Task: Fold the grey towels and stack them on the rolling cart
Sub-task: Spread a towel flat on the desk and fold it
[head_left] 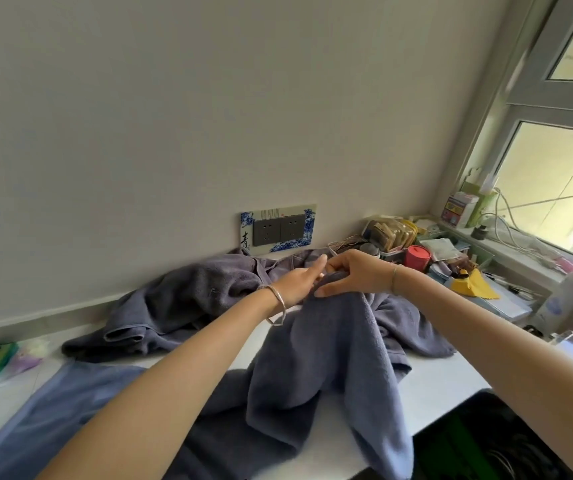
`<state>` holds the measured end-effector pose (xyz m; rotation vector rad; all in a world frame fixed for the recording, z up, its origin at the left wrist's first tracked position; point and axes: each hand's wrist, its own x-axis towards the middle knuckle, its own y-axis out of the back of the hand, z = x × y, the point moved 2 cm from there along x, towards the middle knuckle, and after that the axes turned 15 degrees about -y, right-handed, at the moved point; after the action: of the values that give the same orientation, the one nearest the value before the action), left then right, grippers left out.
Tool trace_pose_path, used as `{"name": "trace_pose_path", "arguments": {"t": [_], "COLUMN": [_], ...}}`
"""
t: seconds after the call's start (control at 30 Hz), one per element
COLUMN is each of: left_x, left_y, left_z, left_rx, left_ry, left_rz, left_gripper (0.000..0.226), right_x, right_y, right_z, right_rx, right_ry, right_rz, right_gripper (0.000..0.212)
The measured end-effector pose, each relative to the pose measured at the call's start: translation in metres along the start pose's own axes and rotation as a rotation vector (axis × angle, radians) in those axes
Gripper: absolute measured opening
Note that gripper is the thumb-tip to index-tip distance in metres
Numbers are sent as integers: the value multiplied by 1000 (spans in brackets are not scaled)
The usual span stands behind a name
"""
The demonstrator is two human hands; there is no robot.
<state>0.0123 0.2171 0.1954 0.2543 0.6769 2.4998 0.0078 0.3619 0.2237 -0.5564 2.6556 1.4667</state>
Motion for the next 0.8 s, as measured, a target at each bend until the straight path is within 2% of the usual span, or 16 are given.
{"name": "trace_pose_path", "arguments": {"t": [0.07, 0.1, 0.2, 0.33, 0.43, 0.53, 0.63, 0.7, 0.8], "left_x": [0, -2, -6, -10, -8, -2, 11, 26, 59], "left_y": [-1, -1, 6, 30, 38, 32, 18, 8, -5], "left_z": [-4, -7, -14, -24, -38, -45, -38, -28, -6], "left_rx": [75, 78, 14, 28, 64, 103, 89, 45, -108], "left_ry": [-35, -68, -136, -78, -24, 6, 43, 30, 4], "left_rz": [14, 36, 136, 246, 120, -104, -274, -356, -357], "left_gripper": [66, 59, 53, 52, 54, 56, 41, 38, 32], "right_x": [-5, -7, -12, -31, -48, -58, -61, -59, -43], "right_y": [-1, -3, -12, -9, 6, 25, 56, 80, 118], "right_z": [10, 17, 38, 69, 91, 114, 133, 142, 167], "right_rx": [-15, -24, -167, -314, -202, 88, 314, 404, 524], "right_ry": [-72, -106, -216, -419, -482, -535, -582, -555, -476], "right_rz": [-12, -30, -123, -245, -263, -331, -353, -325, -257], "right_gripper": [48, 48, 46, 36, 38, 44, 57, 62, 89]}}
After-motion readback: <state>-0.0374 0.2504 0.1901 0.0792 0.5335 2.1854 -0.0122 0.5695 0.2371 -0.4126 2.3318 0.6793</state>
